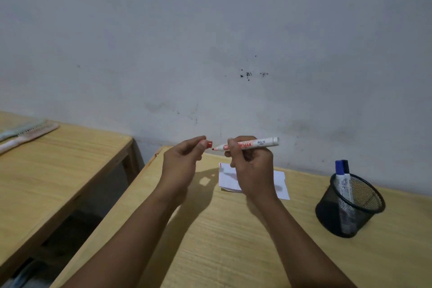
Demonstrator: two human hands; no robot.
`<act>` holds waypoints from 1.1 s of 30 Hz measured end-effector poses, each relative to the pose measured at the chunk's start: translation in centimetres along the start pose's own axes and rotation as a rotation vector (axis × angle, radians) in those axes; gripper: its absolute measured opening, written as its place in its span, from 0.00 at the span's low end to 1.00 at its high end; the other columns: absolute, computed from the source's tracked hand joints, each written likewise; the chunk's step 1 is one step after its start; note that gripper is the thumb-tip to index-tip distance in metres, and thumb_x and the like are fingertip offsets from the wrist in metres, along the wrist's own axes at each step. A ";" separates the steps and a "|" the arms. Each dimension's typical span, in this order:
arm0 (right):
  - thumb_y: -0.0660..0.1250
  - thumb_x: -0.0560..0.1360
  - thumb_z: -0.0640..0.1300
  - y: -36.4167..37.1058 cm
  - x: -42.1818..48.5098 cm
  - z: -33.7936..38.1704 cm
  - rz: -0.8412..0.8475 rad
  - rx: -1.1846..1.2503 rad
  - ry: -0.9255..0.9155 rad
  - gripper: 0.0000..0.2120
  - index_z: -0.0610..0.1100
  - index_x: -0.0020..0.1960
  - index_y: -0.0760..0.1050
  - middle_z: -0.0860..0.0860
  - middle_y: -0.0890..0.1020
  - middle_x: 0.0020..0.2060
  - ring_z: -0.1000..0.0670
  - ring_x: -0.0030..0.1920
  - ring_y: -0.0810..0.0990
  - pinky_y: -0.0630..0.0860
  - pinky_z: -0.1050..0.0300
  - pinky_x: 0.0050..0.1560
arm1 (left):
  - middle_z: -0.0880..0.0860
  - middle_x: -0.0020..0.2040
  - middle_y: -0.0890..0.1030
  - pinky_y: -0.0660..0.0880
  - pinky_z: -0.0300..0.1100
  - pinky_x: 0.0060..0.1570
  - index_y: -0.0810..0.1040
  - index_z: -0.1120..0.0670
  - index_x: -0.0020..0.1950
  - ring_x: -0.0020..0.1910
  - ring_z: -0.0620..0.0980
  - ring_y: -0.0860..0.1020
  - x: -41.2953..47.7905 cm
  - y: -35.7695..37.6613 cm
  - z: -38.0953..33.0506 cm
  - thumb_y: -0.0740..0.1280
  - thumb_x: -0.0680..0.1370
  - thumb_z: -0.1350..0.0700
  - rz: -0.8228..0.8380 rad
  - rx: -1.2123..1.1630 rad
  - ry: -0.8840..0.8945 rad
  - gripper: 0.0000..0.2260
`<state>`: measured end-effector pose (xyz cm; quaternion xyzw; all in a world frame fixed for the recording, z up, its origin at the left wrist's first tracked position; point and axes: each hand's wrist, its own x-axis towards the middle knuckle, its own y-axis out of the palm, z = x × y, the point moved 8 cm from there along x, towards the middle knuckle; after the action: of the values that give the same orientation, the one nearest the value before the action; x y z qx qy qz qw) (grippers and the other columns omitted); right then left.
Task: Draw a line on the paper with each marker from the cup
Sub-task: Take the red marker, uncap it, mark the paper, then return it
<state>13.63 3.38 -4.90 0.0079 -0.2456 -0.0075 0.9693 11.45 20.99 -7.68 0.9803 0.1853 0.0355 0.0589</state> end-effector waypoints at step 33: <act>0.76 0.72 0.50 -18.7 -4.9 14.4 -0.184 -0.647 -0.069 0.17 0.55 0.60 0.79 0.57 0.76 0.54 0.60 0.49 0.75 0.75 0.53 0.54 | 0.38 0.40 0.84 0.72 0.58 0.58 0.84 0.42 0.46 0.41 0.40 0.79 -12.3 16.7 -14.4 0.72 0.74 0.45 0.268 0.564 0.644 0.03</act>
<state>2.28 -15.37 5.06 -0.2782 -0.2614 -0.1727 0.9080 4.74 2.52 8.16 0.9123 0.0679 0.2943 -0.2766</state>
